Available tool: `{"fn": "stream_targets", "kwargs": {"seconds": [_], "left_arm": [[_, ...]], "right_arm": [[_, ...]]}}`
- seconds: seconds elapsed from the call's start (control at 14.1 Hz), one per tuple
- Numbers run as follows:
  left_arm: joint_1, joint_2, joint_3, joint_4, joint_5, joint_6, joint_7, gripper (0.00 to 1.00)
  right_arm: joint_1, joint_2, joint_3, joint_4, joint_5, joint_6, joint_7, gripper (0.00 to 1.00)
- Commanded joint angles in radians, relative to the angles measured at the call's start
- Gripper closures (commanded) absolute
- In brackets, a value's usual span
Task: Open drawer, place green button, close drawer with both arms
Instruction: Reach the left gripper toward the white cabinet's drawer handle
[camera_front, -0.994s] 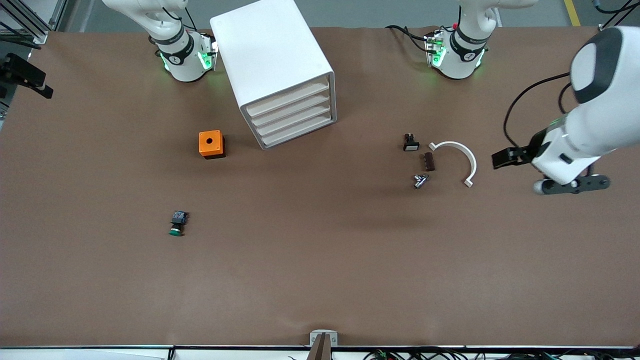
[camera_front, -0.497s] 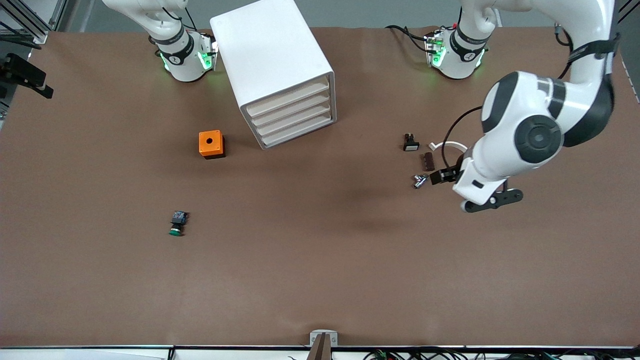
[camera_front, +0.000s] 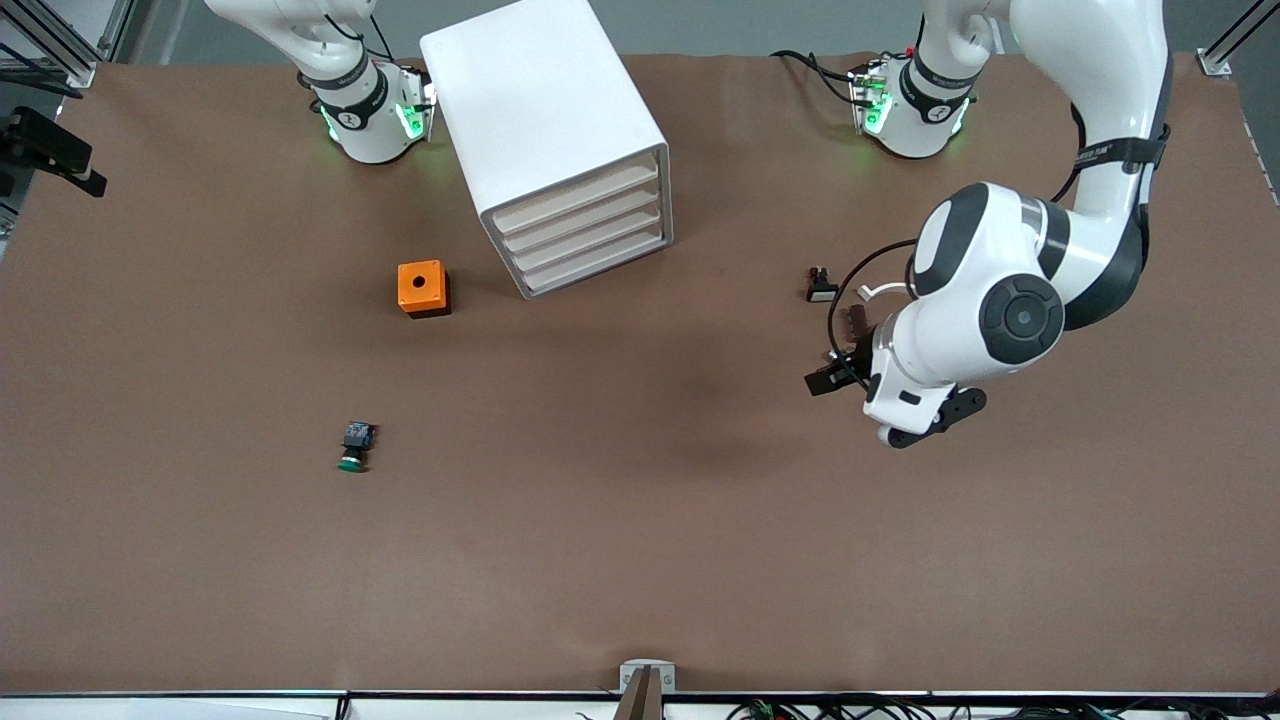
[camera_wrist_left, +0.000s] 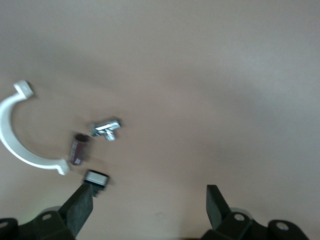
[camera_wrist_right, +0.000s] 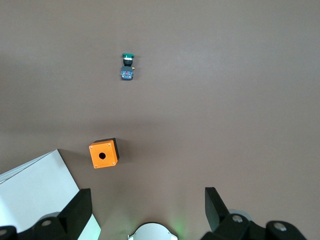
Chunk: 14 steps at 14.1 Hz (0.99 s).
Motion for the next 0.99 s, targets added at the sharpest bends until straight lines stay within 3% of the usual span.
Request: {"fn": "stream_targets", "kwargs": {"seconds": [0.0,0.43,0.71,0.92], "left_arm": [[-0.061,0.074,0.006,0.109,-0.018,-0.078,-0.104,0.00],[-0.150,0.170,0.008,0.179,-0.033,-0.120,-0.484,0.00],[-0.174,0.251,0.005,0.199,-0.124,-0.120,-0.785,0.00],[-0.190,0.296,0.005,0.197,-0.292,-0.120,-0.943,0.00]], "right_arm": [[-0.012,-0.015,0.009,-0.002,0.001,-0.004,-0.002,0.00],[-0.013,-0.014,0.009,0.003,0.001,-0.004,0.001,0.00],[-0.016,-0.008,0.007,0.023,0.003,-0.005,-0.008,0.00],[-0.016,-0.008,0.006,0.023,0.003,-0.010,-0.011,0.00]]}}
